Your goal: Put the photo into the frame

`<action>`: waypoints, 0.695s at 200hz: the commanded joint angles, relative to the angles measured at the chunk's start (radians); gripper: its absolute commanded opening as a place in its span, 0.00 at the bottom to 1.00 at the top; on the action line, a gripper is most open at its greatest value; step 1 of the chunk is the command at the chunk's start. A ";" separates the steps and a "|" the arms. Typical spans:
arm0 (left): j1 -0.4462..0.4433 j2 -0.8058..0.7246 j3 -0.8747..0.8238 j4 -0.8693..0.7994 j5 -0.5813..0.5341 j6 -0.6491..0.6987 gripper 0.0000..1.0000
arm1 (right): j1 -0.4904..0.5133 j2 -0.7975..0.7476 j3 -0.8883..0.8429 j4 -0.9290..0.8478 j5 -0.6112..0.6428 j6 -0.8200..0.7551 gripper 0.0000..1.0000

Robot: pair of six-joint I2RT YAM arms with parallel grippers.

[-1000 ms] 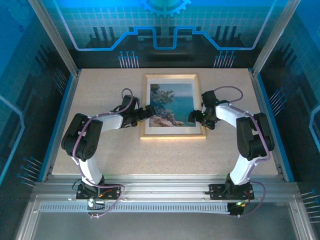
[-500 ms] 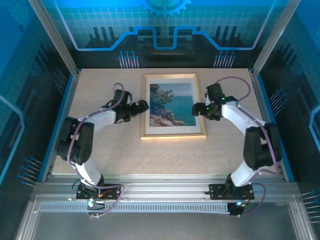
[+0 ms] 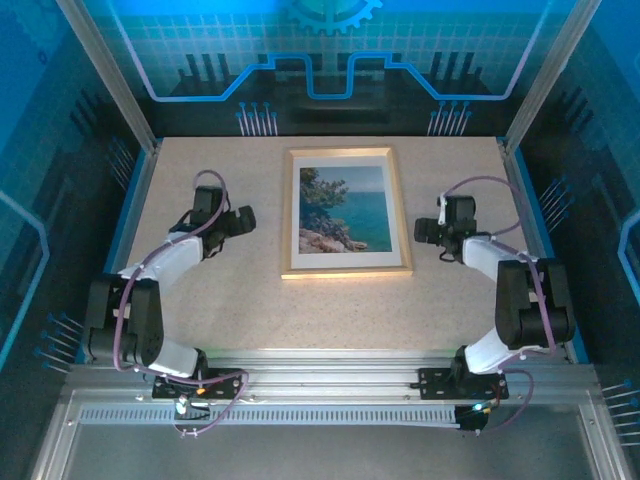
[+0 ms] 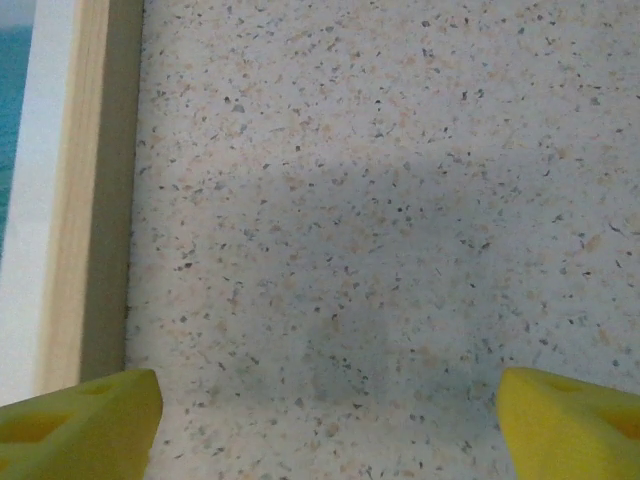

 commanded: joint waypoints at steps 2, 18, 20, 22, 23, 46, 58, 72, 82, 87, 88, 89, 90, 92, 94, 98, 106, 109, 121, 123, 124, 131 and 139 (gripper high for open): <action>0.019 -0.012 -0.023 0.070 -0.094 0.069 0.99 | 0.020 0.002 -0.058 0.317 0.074 -0.078 0.88; 0.021 -0.009 -0.057 0.150 -0.096 0.094 0.99 | 0.054 -0.016 -0.099 0.374 0.113 -0.110 0.97; 0.021 -0.009 -0.065 0.163 -0.095 0.098 0.99 | 0.059 -0.019 -0.105 0.383 0.118 -0.112 0.99; 0.021 -0.009 -0.073 0.181 -0.096 0.103 0.99 | 0.064 -0.022 -0.119 0.397 0.120 -0.118 1.00; 0.022 -0.008 -0.077 0.188 -0.097 0.105 0.99 | 0.065 -0.023 -0.124 0.407 0.121 -0.120 1.00; 0.021 -0.001 -0.192 0.441 -0.118 0.158 0.99 | 0.076 -0.069 -0.302 0.705 0.138 -0.136 1.00; 0.023 0.000 -0.241 0.543 -0.120 0.180 0.99 | 0.068 -0.083 -0.337 0.749 0.118 -0.127 1.00; 0.023 0.000 -0.276 0.610 -0.123 0.201 0.99 | 0.057 -0.073 -0.329 0.732 0.080 -0.122 1.00; 0.024 -0.005 -0.308 0.694 -0.102 0.236 0.99 | 0.054 -0.004 -0.357 0.876 0.094 -0.127 1.00; 0.024 -0.008 -0.330 0.747 -0.091 0.250 0.99 | 0.056 -0.010 -0.357 0.863 0.099 -0.126 1.00; 0.025 -0.006 -0.335 0.761 -0.087 0.253 0.99 | 0.054 -0.013 -0.352 0.850 0.097 -0.123 1.00; 0.025 -0.005 -0.342 0.781 -0.084 0.254 0.99 | 0.052 -0.016 -0.348 0.837 0.095 -0.120 1.00; 0.026 -0.005 -0.348 0.797 -0.082 0.258 0.99 | 0.050 -0.022 -0.344 0.816 0.092 -0.116 1.00; 0.028 -0.001 -0.356 0.813 -0.078 0.258 0.99 | 0.049 -0.032 -0.337 0.789 0.088 -0.112 1.00; 0.030 0.000 -0.361 0.817 -0.075 0.255 0.99 | 0.050 -0.038 -0.334 0.767 0.089 -0.109 1.00; 0.034 0.004 -0.372 0.835 -0.067 0.249 0.99 | 0.052 -0.038 -0.335 0.769 0.094 -0.109 1.00; 0.039 0.031 -0.409 0.931 -0.024 0.259 0.99 | 0.055 -0.019 -0.346 0.829 0.100 -0.121 1.00; 0.039 0.045 -0.425 0.968 -0.011 0.264 0.99 | 0.056 -0.019 -0.346 0.825 0.102 -0.121 1.00; 0.038 0.105 -0.486 1.153 0.006 0.285 0.99 | 0.056 -0.025 -0.342 0.808 0.102 -0.119 1.00; 0.038 0.099 -0.492 1.154 0.008 0.281 0.99 | 0.056 -0.022 -0.343 0.817 0.102 -0.120 1.00; 0.039 0.096 -0.494 1.152 0.011 0.279 0.99 | 0.056 -0.022 -0.345 0.820 0.104 -0.122 1.00; 0.041 0.080 -0.502 1.133 0.014 0.269 0.99 | 0.057 -0.022 -0.344 0.815 0.103 -0.122 1.00; 0.041 0.090 -0.509 1.167 0.022 0.276 0.99 | 0.059 -0.022 -0.341 0.811 0.098 -0.125 1.00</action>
